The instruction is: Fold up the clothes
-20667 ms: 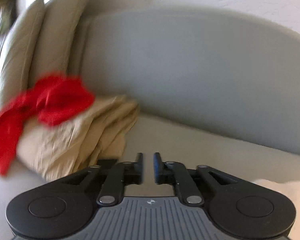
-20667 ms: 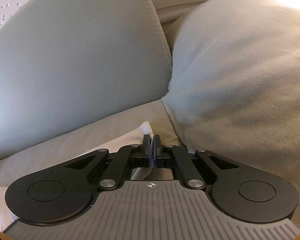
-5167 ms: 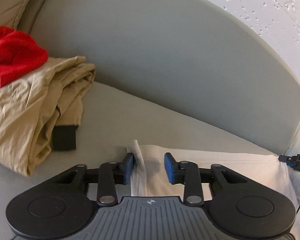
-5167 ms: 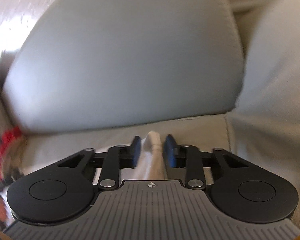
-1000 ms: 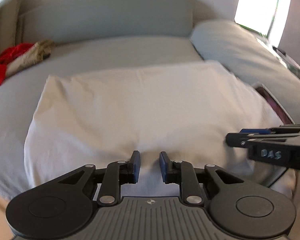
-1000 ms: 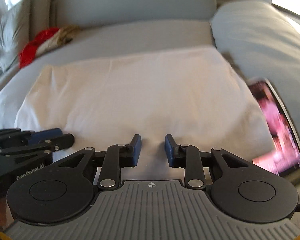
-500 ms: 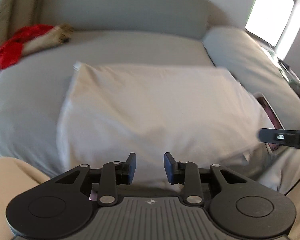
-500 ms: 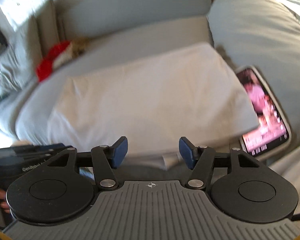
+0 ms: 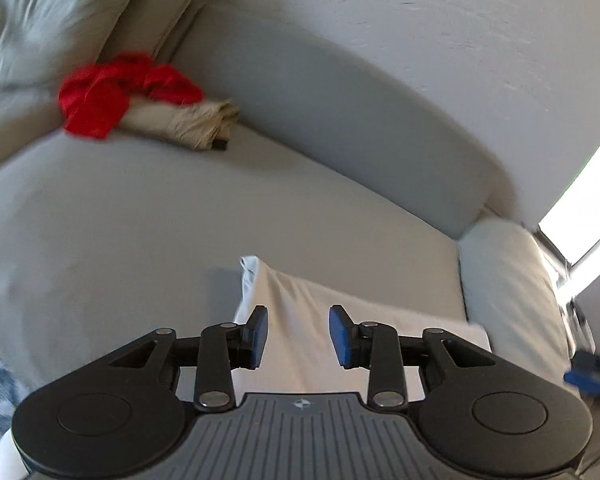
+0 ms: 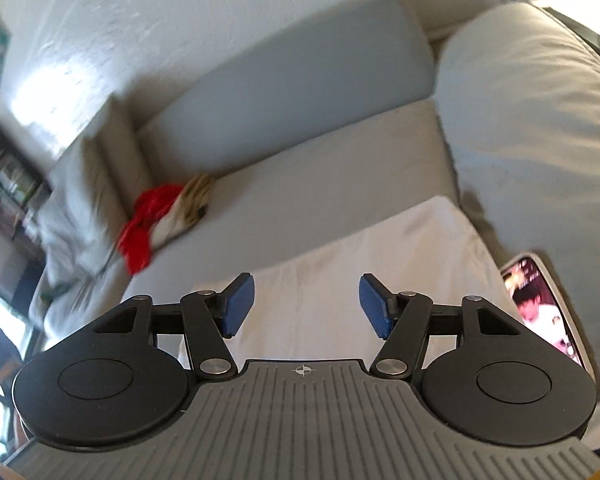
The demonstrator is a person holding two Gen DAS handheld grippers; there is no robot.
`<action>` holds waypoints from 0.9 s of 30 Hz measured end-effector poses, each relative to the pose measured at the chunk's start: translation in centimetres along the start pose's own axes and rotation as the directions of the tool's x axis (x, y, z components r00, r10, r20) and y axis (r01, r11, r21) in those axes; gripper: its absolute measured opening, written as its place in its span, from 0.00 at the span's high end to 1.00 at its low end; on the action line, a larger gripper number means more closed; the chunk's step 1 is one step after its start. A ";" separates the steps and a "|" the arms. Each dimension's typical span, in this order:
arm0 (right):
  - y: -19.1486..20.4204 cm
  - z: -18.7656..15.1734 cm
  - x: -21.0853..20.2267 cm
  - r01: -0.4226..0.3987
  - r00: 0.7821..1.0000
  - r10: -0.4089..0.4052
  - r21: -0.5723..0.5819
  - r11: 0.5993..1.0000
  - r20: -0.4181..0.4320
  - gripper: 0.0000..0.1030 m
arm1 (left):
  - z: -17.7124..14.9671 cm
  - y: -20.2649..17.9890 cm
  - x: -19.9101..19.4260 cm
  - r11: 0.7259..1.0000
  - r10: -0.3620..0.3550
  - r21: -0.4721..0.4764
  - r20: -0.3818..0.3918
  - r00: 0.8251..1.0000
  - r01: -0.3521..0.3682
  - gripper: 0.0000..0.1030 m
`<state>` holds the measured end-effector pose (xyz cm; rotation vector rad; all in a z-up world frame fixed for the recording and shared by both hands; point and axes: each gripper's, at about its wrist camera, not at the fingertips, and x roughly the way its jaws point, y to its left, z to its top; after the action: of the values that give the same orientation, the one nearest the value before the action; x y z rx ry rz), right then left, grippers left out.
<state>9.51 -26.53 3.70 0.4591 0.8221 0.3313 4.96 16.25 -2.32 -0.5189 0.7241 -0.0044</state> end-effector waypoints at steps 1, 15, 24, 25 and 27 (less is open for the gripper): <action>-0.5 0.8 1.3 0.010 1.000 -0.010 0.034 0.999 -0.004 0.38 | 0.7 0.9 1.5 0.999 -0.013 -0.034 -0.014 1.000 0.013 0.70; -9.5 3.9 13.5 0.072 0.997 -0.056 0.330 0.941 -0.060 0.39 | 5.4 6.0 12.8 0.979 -0.090 -0.194 -0.175 0.980 0.055 0.72; -10.2 3.4 16.0 0.101 0.992 -0.073 0.307 0.946 -0.103 0.39 | 5.2 6.5 15.5 0.964 -0.125 -0.262 -0.271 0.955 0.052 0.73; -10.1 3.1 16.2 0.098 0.991 -0.066 0.296 0.950 -0.114 0.39 | 5.2 6.8 15.9 0.960 -0.133 -0.276 -0.278 0.951 0.054 0.77; -9.8 2.5 16.7 0.101 0.988 -0.065 0.268 0.958 -0.139 0.39 | 5.2 7.7 16.3 0.946 -0.155 -0.316 -0.271 0.950 0.064 0.89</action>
<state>23.13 -27.94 -10.24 0.6655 1.0169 0.1694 19.23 22.33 -12.87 -0.8673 0.9931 -0.0776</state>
